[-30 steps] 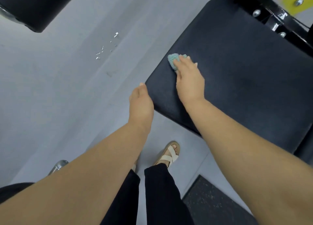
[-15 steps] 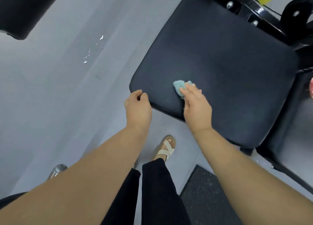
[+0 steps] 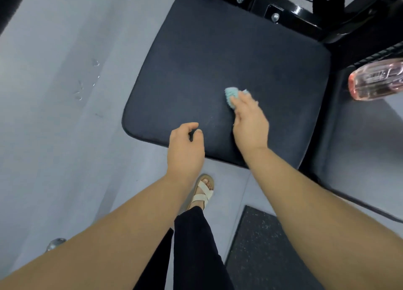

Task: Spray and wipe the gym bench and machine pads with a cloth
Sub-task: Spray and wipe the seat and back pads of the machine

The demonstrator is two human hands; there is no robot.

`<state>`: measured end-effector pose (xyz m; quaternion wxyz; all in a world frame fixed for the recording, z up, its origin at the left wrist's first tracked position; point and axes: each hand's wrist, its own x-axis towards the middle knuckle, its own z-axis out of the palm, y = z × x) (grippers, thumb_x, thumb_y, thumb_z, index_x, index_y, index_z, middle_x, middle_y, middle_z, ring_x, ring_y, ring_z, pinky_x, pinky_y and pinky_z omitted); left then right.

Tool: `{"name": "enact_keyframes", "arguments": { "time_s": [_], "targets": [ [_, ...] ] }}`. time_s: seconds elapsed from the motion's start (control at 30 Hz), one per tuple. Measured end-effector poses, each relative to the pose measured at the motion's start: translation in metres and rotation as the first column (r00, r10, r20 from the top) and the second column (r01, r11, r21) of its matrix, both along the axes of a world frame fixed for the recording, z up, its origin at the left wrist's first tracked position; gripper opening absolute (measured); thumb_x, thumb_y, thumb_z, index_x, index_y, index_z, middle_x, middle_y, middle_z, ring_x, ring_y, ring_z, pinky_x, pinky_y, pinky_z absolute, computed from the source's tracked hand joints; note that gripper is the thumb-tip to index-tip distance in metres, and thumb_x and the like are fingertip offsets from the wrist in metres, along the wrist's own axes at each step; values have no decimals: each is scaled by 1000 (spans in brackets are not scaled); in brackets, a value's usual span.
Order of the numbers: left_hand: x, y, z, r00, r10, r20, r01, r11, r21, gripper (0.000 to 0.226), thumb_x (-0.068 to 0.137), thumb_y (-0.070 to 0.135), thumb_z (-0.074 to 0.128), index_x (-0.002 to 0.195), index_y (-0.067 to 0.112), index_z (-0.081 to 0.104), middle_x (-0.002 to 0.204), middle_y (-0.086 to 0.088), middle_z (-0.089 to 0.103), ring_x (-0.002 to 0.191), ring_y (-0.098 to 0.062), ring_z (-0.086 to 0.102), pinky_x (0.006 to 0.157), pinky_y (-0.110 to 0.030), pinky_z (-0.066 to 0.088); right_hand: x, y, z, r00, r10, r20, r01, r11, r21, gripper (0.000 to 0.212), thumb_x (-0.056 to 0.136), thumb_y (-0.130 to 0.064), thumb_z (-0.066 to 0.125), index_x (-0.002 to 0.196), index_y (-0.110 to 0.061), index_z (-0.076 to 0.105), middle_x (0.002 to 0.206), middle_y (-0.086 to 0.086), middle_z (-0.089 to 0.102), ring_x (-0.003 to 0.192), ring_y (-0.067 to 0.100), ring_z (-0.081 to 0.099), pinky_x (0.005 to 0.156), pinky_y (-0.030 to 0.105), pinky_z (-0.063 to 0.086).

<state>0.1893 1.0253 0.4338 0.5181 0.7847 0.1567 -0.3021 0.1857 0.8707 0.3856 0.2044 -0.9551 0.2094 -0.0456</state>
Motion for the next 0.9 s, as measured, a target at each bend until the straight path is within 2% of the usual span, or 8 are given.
{"name": "enact_keyframes", "arguments": {
  "time_s": [0.1,0.17,0.3,0.47,0.57,0.67,0.8,0.9],
  "targets": [
    [-3,-20,9,987,133,-90,-140,988,-70,25,96,26,41,119,26,52,125,3,51,107,-9,52,90,-25,40,-44,38,0,947,319,-22,-314,940,131,41,86,2,45,121,-11,63,132,9,56,125,26,50,106,34,38],
    [-2,-34,16,968,192,-160,-208,973,-96,33,95,32,43,128,26,45,128,2,48,113,-14,52,89,-27,42,-62,38,16,949,314,-3,-295,895,334,42,87,6,50,124,-11,61,131,4,56,125,17,49,107,25,35],
    [-7,-67,34,945,106,-310,-180,958,-221,54,87,46,55,137,36,37,131,4,50,111,-16,57,96,-41,47,-62,12,65,976,-213,41,151,802,577,25,88,-6,59,106,-23,56,112,-3,56,100,2,53,86,11,42],
    [-12,-132,65,943,25,-331,-133,942,-307,12,95,31,49,104,24,53,91,-1,65,89,-20,65,88,-43,53,-66,-30,109,897,-432,-88,289,426,857,19,96,-12,45,98,-26,59,99,-8,68,97,8,63,84,24,50],
    [-13,-167,73,957,-27,-288,-54,961,-271,6,97,28,45,94,25,50,88,-1,59,84,-22,60,83,-40,52,-72,-89,105,720,-693,-35,431,407,806,20,94,-9,49,107,-23,54,106,-12,64,101,0,57,91,20,43],
    [-16,-201,77,957,-76,-281,-9,957,-289,13,98,28,43,85,28,48,85,1,56,79,-18,56,79,-36,51,-74,-157,95,517,-854,-63,584,298,755,61,87,-18,65,138,-21,33,142,1,39,123,11,44,97,23,35],
    [-16,-230,73,950,-83,-301,-8,957,-289,13,97,27,44,84,28,48,86,0,55,82,-21,57,87,-42,51,-57,-221,89,555,-832,28,569,404,717,97,74,-29,78,149,-26,16,151,-6,22,137,10,27,112,30,25],
    [-13,-243,70,946,-49,-319,-49,956,-290,11,96,26,46,86,27,49,87,0,55,81,-20,56,85,-42,53,-41,-254,86,606,-784,132,513,513,688,72,73,-20,75,131,-34,35,121,-23,47,108,-12,47,104,21,34]
  ]
}}
